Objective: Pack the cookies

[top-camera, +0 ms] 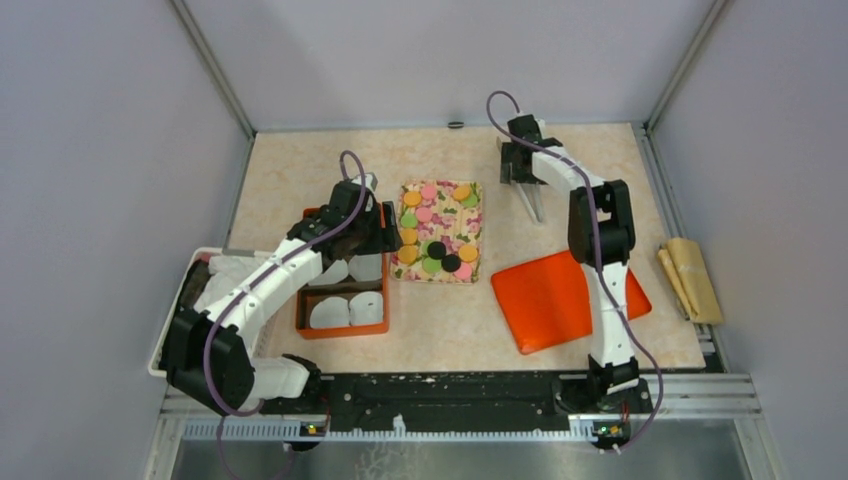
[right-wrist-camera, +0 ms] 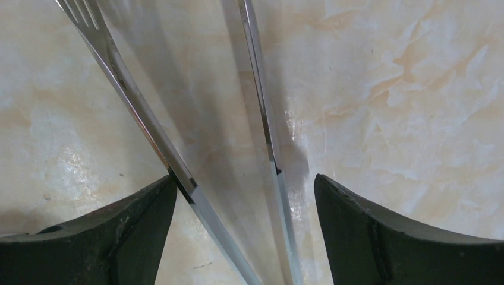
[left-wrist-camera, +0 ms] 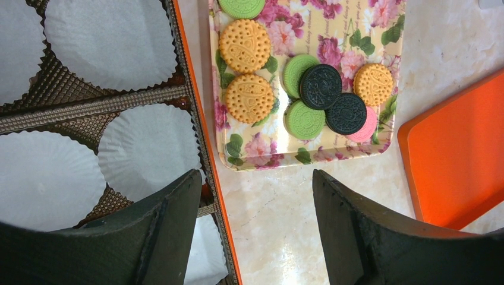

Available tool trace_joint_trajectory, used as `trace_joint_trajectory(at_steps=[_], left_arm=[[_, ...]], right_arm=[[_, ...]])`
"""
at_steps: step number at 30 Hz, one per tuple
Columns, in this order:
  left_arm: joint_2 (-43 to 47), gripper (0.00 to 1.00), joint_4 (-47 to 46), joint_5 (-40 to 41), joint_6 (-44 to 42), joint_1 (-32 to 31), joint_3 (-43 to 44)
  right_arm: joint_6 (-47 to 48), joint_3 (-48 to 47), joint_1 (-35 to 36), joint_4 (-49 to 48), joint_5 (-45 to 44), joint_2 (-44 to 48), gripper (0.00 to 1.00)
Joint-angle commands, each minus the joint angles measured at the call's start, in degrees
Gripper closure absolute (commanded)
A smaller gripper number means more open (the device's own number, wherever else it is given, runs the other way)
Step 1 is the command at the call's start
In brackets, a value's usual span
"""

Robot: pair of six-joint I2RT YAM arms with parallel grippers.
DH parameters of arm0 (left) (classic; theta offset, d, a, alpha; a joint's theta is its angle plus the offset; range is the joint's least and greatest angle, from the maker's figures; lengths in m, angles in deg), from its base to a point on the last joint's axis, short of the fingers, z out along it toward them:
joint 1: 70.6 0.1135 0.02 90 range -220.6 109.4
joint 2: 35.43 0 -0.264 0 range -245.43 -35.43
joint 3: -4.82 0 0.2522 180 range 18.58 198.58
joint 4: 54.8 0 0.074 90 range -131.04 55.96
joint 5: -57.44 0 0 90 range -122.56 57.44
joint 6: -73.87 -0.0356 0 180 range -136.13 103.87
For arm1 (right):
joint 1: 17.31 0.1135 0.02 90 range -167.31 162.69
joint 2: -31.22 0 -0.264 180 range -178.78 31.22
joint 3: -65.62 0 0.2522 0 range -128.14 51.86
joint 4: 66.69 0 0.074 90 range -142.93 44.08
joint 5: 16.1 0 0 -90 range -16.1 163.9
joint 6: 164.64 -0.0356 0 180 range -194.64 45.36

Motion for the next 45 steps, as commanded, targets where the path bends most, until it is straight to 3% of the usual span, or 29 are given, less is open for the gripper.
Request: trace_joint_trajectory(at_steps=[1, 8, 18, 33, 40, 45], left_arm=[[1.4, 0.25, -0.5, 0.4, 0.3, -0.1, 0.0], [0.6, 0.26, -1.0, -1.2, 1.1, 0.0, -0.2], [0.8, 0.26, -1.1, -1.0, 1.3, 0.0, -0.1], [0.8, 0.26, -1.5, -2.0, 1.1, 0.1, 0.9], [2.3, 0.26, -0.9, -1.3, 1.0, 0.0, 0.1], [3.1, 0.26, -0.8, -0.5, 1.1, 0.0, -0.2]], right_arm=[[0.0, 4.0, -0.2, 0.4, 3.1, 1.4, 0.21], [0.1, 6.6, -0.3, -0.8, 6.0, 3.7, 0.49], [1.1, 12.6, -0.2, -5.3, 7.1, 13.5, 0.61], [1.9, 12.1, -0.2, 0.7, 9.4, 23.7, 0.5], [1.7, 15.8, 0.1, -0.8, 11.0, 27.1, 0.59], [2.9, 21.8, 3.9, -3.5, 10.0, 34.7, 0.62]])
